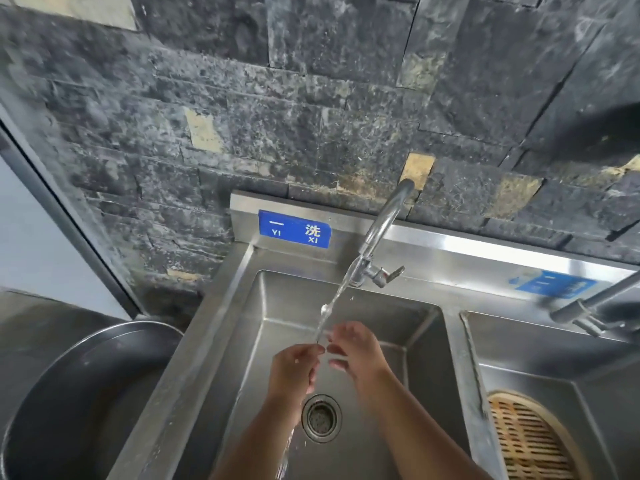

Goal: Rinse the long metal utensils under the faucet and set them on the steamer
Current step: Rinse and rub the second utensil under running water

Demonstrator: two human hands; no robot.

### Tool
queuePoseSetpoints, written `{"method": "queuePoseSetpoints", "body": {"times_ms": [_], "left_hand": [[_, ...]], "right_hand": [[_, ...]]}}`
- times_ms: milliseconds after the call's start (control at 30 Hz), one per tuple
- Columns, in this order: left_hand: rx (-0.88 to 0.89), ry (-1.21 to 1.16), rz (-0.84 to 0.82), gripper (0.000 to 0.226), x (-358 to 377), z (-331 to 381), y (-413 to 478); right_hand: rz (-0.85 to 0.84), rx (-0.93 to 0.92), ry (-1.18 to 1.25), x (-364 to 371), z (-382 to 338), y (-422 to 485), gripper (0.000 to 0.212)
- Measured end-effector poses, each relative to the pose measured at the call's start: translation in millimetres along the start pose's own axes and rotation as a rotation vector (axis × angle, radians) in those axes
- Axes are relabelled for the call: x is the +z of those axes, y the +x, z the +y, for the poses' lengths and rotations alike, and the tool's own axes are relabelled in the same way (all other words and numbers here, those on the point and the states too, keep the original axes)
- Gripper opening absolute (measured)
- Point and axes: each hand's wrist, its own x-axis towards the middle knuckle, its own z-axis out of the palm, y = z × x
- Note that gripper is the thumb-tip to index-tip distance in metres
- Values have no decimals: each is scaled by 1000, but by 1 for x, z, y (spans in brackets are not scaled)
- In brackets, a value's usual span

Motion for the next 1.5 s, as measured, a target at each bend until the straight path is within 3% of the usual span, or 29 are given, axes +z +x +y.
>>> {"method": "queuePoseSetpoints", "body": {"times_ms": [200, 333, 533, 733, 900, 1133, 1367, 1500], "left_hand": [[-36, -38, -11, 11, -15, -9, -11], [-55, -36, -19, 11, -23, -12, -14], [-76, -50, -18, 13, -35, -14, -12], [-85, -62, -50, 14, -45, -15, -12], [-92, -79, -45, 22, -39, -12, -8], [-85, -69, -96, 10, -30, -11, -7], [-83, -151, -168, 8, -28, -11, -8], [-61, -83, -113, 10, -27, -11, -8]], "right_hand": [[-96, -56, 37, 17, 1, 7, 29], [-165, -116, 1, 26, 6, 6, 21], [-137, -155, -27, 37, 9, 4, 10], [-113, -167, -103, 43, 7, 1, 23], [-85, -124, 39, 42, 8, 5, 34], [-120, -228, -18, 31, 11, 6, 6], [-88, -224, -51, 26, 9, 10, 33], [-42, -138, 126, 30, 13, 9, 44]]}}
